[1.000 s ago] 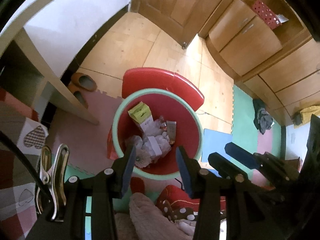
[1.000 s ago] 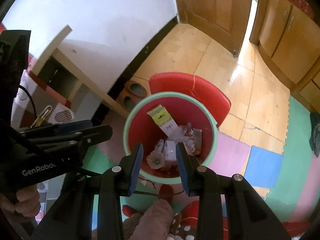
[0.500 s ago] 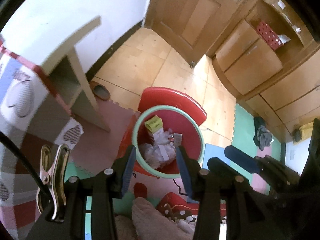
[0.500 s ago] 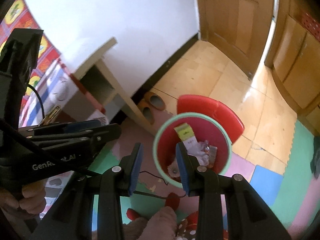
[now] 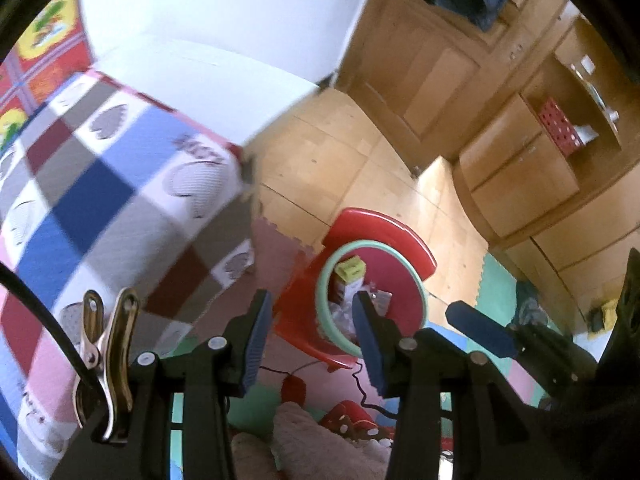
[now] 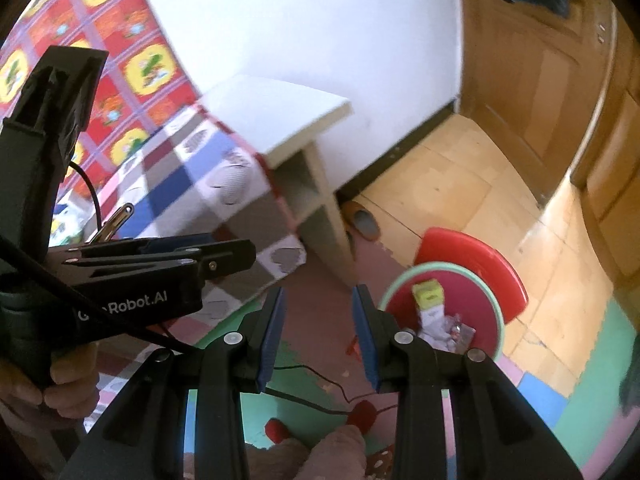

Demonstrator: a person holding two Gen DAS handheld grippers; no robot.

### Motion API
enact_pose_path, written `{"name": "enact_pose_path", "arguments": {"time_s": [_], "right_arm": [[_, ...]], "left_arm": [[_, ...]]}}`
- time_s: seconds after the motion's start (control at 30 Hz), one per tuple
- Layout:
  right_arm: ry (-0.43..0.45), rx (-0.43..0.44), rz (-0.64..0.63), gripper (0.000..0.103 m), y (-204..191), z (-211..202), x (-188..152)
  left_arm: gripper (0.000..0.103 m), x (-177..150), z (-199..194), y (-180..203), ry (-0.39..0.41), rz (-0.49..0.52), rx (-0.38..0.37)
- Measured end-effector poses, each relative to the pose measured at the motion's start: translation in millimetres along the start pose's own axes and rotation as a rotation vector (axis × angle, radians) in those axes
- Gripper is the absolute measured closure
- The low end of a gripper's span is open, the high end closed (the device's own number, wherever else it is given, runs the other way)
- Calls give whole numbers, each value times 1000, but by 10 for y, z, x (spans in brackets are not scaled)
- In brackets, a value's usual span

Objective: Collect trash
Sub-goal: 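Move both tools back over the trash pile on the bed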

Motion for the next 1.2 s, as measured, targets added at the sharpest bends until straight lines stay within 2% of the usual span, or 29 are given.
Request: {"name": "enact_pose_path", "arguments": {"time_s": [0.67,1.2], "right_arm": [[-5,171,-245,68,-1614,-41,-56],[-35,302,-401,68,-2885,20,-349]], "left_arm": [[59,-497,-1162,-1400,128,-209,145],[59,-1255,-1919,-2544,171,-389,284]]}}
Point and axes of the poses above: each gripper's, at about its wrist camera, not at the fingertips, and z roughly the way its jaws point, y to its right, x to its top, the point moved 6 cm from there along z, roughly the way its jaws point, and after that the axes turned 3 degrees about z, right-handed, at the moved point
